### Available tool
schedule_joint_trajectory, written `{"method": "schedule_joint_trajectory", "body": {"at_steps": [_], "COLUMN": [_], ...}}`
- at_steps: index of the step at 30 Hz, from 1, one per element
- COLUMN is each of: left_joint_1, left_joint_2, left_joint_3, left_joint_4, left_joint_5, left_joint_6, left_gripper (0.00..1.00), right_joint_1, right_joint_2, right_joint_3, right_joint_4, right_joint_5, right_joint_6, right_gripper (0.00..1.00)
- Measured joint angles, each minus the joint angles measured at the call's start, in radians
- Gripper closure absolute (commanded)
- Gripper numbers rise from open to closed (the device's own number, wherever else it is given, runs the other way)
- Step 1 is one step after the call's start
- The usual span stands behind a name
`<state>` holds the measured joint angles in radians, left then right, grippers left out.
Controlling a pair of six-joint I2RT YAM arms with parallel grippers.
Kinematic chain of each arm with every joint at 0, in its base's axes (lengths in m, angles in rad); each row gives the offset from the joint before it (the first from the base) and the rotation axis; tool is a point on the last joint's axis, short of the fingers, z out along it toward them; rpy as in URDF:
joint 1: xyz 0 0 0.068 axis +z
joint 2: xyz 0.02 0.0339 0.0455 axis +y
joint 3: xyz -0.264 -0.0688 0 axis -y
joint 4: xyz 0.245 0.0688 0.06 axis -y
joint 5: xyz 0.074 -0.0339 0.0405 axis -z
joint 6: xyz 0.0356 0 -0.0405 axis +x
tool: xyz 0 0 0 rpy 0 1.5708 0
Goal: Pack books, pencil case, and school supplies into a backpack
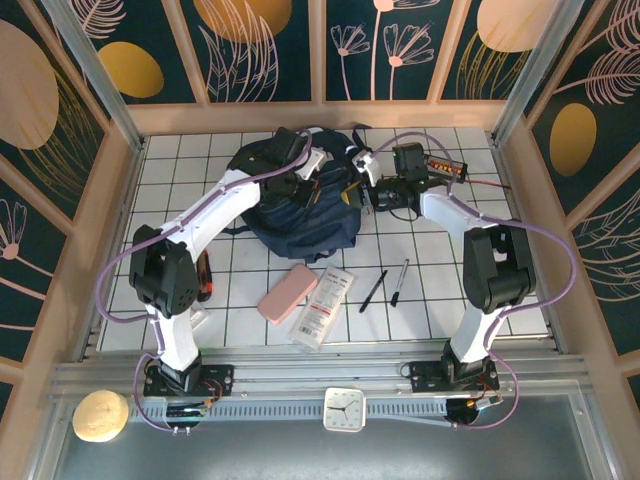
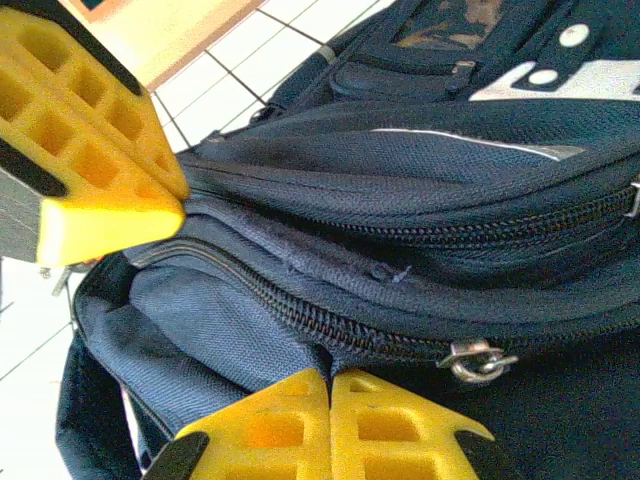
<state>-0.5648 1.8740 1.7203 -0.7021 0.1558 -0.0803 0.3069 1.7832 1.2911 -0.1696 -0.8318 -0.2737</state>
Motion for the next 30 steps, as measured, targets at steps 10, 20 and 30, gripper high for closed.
{"method": "schedule_joint_trajectory", "body": {"at_steps": [10, 20, 30], "left_joint_1": [-0.008, 0.024, -0.071], "left_joint_2": [-0.031, -0.176, -0.243], "left_joint_3": [-0.001, -0.137, -0.339], "left_joint_4": [-0.016, 0.021, 0.202], "left_joint_5": [-0.080, -0.225, 0.006], "left_joint_6": [0.000, 0.049, 0.178], "left_gripper": [1.00, 1.00, 0.31], "right_joint_1": [0.000, -0.049, -0.039], "right_joint_2": [-0.002, -0.048, -0.034], "right_joint_3": [0.052, 0.009, 0.010], "right_joint_4": [-0.213, -0.270, -0.272], "right_joint_5": [0.066, 0.077, -0.029], "right_joint_6": [-0.099, -0.162, -0.120], "right_gripper": [1.00, 0.93, 1.00]}}
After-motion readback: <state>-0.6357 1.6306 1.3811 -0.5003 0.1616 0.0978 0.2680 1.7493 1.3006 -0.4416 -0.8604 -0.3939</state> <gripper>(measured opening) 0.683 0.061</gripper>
